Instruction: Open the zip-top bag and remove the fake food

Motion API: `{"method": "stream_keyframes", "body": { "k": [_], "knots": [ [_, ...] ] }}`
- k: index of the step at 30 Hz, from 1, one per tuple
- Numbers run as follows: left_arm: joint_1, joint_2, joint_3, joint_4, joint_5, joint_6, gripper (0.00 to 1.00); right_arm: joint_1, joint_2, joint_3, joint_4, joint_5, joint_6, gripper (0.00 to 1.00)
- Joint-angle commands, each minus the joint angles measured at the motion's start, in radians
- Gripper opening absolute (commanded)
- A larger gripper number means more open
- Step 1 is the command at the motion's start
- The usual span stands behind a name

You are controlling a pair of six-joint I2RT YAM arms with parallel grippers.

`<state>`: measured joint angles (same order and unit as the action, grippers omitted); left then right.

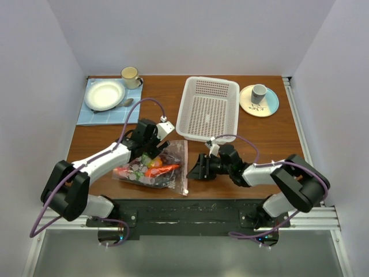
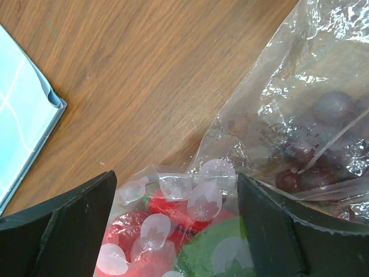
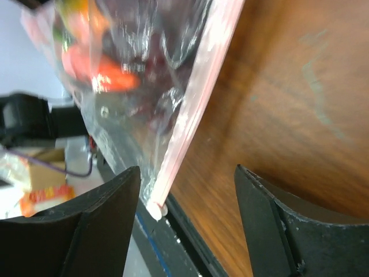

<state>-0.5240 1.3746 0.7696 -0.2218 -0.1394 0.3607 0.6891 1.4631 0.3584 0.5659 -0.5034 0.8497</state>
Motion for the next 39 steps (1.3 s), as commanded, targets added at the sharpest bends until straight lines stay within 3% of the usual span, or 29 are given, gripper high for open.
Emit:
{"method": "stream_keyframes", "body": {
  "k": [1, 9, 12, 15, 16, 18, 19, 22, 23, 24, 26, 32, 39],
  "knots": [
    [0.002, -0.006, -0.015, 0.012, -0.032, 0.017, 0.91, 0.032, 0.074, -0.009, 0.198, -0.096, 0.048, 0.68],
    [0.002, -0.005, 0.0, 0.009, -0.043, 0.014, 0.91, 0.032, 0.327, -0.01, 0.648, -0.207, 0.218, 0.61],
    [0.002, -0.008, 0.008, 0.003, -0.045, 0.009, 0.93, 0.032, 0.442, -0.004, 0.859, -0.237, 0.313, 0.5],
    [0.004, -0.009, 0.034, -0.013, -0.06, -0.002, 1.0, 0.032, 0.502, 0.005, 1.051, -0.264, 0.4, 0.24],
    [0.002, -0.017, 0.048, -0.022, -0.065, -0.005, 1.0, 0.03, 0.496, 0.008, 1.065, -0.268, 0.408, 0.1],
    [0.004, -0.031, 0.1, -0.048, -0.084, -0.012, 1.0, 0.03, 0.419, 0.019, 0.988, -0.262, 0.379, 0.0],
    [0.004, -0.055, 0.124, -0.059, -0.088, -0.017, 1.0, 0.032, 0.37, 0.025, 0.924, -0.251, 0.35, 0.0],
    [0.004, -0.115, 0.247, -0.134, -0.069, -0.037, 1.0, 0.033, 0.147, 0.086, 0.501, -0.168, 0.148, 0.0],
    [0.004, -0.132, 0.279, -0.155, -0.043, -0.052, 1.0, 0.039, 0.096, 0.118, 0.233, -0.138, 0.018, 0.0],
    [0.005, -0.15, 0.343, -0.2, -0.031, -0.06, 1.0, 0.044, 0.001, 0.199, 0.098, -0.098, -0.047, 0.0],
    [0.005, -0.199, 0.401, -0.247, 0.016, -0.081, 1.0, 0.061, -0.052, 0.287, -0.198, 0.027, -0.191, 0.0],
    [0.004, -0.333, 0.485, -0.404, 0.133, -0.101, 1.0, 0.061, 0.02, 0.52, -0.408, 0.106, -0.245, 0.0],
    [-0.005, -0.499, 0.263, -0.395, 0.139, -0.025, 1.0, 0.061, 0.151, 0.782, -0.561, 0.121, -0.157, 0.0]
  ]
}}
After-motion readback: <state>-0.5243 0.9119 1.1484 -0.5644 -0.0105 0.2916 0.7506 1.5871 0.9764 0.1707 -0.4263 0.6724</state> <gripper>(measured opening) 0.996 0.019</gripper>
